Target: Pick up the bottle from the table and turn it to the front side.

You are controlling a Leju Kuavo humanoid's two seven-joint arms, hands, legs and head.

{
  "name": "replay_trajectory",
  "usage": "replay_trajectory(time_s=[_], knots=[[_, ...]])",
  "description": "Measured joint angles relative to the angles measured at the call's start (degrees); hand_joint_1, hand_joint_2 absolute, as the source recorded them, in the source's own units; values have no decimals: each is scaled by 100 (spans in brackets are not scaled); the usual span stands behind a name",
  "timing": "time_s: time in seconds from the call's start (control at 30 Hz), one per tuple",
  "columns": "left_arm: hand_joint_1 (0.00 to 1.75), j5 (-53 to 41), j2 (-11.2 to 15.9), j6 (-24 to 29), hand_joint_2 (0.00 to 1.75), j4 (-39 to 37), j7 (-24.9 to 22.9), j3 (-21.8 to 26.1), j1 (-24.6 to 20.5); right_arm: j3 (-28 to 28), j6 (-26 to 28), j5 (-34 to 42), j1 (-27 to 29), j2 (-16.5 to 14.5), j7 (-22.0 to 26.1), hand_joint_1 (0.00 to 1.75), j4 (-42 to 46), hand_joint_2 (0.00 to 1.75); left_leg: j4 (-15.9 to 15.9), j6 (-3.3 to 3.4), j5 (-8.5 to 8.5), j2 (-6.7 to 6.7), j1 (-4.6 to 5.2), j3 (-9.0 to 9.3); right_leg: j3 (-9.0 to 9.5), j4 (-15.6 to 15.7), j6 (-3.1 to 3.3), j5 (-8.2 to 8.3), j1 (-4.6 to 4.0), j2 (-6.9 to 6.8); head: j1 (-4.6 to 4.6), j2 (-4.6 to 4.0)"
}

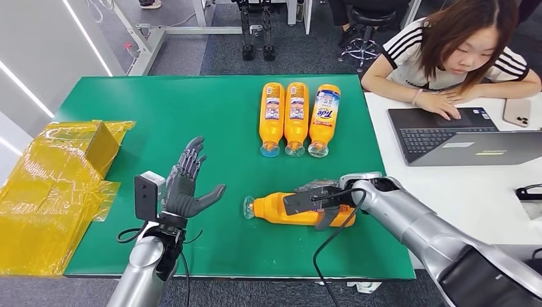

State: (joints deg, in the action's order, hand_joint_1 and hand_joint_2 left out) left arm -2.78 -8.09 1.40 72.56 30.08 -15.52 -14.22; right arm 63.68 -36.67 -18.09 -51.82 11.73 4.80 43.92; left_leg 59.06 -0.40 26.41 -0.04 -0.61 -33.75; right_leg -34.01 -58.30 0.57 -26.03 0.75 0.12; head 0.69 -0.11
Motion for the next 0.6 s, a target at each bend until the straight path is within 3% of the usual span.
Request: replay_trajectory(time_s=[0.23, 0.4, 0.43, 0.53, 0.6], knots=[[0, 151, -22, -192, 175, -28, -20, 0, -3, 478, -428, -170, -314, 111, -158, 0, -41, 175, 3, 0, 0, 3, -1, 3, 0, 0, 0, 1, 0, 4, 0, 0], [0, 225, -25, -235, 175, -86, -1, 0, -2, 802, -77, -341, -393, 235, -274, 0, -9, 175, 3, 0, 0, 1, -2, 2, 1, 0, 0, 1, -1, 1, 0, 0], [0, 239, -25, -233, 175, -101, 15, 0, -1, 853, 88, -403, -380, 245, -286, 36, -13, 175, 2, 0, 0, 1, -2, 2, 1, 0, 0, 1, -1, 1, 0, 0], [0, 260, -23, -216, 175, -126, 67, 0, 10, 970, 618, -568, -300, 254, -264, 167, -63, 175, 2, 0, 0, 1, -2, 2, 1, 0, 0, 1, -1, 1, -1, 0], [0, 267, -20, -193, 175, -128, 97, 0, 25, 1000, 1018, -664, -213, 249, -229, 175, -131, 175, 2, 0, 0, 2, -2, 3, 3, 1, 0, 0, -1, 2, -1, 0]])
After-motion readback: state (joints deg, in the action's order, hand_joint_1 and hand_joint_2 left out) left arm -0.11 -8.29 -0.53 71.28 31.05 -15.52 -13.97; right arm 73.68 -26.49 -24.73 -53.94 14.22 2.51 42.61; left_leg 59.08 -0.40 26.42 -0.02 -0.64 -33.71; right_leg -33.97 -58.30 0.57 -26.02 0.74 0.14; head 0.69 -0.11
